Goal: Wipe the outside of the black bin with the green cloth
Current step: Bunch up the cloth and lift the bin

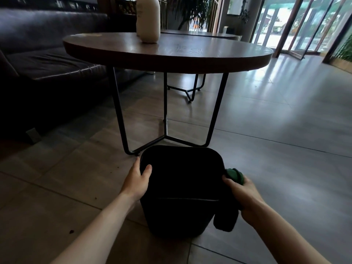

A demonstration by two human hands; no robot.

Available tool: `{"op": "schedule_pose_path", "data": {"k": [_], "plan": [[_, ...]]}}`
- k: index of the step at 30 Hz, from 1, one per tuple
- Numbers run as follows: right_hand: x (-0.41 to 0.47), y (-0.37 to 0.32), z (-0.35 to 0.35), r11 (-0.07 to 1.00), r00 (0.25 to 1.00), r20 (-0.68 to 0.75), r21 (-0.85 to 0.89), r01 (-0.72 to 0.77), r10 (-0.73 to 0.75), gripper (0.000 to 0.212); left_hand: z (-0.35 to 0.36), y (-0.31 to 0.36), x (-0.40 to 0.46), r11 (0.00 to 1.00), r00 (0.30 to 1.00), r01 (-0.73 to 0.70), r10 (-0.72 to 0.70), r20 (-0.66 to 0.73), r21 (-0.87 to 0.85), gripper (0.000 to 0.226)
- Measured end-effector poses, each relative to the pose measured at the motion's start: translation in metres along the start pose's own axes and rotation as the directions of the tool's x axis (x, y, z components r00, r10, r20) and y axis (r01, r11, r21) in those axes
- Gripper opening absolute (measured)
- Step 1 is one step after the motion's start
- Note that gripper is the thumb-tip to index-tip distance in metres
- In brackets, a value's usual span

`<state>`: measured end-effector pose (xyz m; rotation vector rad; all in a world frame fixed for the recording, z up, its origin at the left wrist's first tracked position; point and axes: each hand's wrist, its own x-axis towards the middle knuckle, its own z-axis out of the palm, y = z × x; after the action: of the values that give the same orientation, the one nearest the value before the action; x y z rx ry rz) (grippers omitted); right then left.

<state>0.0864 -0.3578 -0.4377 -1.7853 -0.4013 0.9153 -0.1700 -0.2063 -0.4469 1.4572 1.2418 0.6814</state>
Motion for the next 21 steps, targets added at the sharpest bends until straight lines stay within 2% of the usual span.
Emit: {"op": "schedule_pose_path", "data": {"k": [3,5,7,8,10,13,15,16,18,21], "plan": [[-0.006,-0.008,-0.010,1.000,0.999,0.025,-0.007,-0.022,0.022,0.018,-0.004,0.001,-0.003,0.999,0.998,0.019,-0.021,0.053,0.050,0.071],[-0.010,-0.021,-0.016,0.998,1.000,-0.022,-0.055,0.001,-0.002,0.019,-0.005,0.006,-0.008,0.973,0.999,-0.012,0.001,0.047,0.231,0.075],[-0.016,-0.038,-0.020,0.992,0.993,-0.090,-0.114,0.062,-0.073,0.027,-0.002,0.020,-0.019,0.891,0.979,-0.157,0.197,-0.052,0.425,0.078],[-0.021,-0.049,-0.019,0.987,0.988,-0.107,-0.129,0.097,-0.111,0.031,0.002,0.033,-0.025,0.867,0.948,-0.247,0.308,-0.076,0.433,0.079],[-0.035,-0.074,-0.014,0.973,0.974,-0.106,-0.134,0.188,-0.202,0.033,0.017,0.063,-0.036,0.840,0.903,-0.398,0.429,-0.002,0.368,0.088],[-0.052,-0.110,0.001,0.930,0.932,-0.034,-0.091,0.357,-0.361,0.029,0.052,0.109,-0.048,0.844,0.874,-0.467,0.397,0.279,0.263,0.124],[-0.063,-0.129,0.010,0.926,0.920,0.112,0.079,0.369,-0.376,0.024,0.071,0.133,-0.057,0.882,0.843,-0.451,0.370,0.391,0.136,0.141],[-0.070,-0.138,0.011,0.927,0.906,0.208,0.147,0.345,-0.370,0.021,0.076,0.142,-0.060,0.888,0.830,-0.454,0.389,0.399,0.077,0.141],[-0.080,-0.153,0.003,0.925,0.867,0.335,0.228,0.305,-0.368,0.018,0.073,0.158,-0.066,0.868,0.823,-0.497,0.464,0.328,0.018,0.122],[-0.083,-0.168,-0.025,0.920,0.867,0.309,0.150,0.362,-0.391,0.015,0.041,0.168,-0.068,0.810,0.808,-0.575,0.540,0.235,0.118,0.065]]}}
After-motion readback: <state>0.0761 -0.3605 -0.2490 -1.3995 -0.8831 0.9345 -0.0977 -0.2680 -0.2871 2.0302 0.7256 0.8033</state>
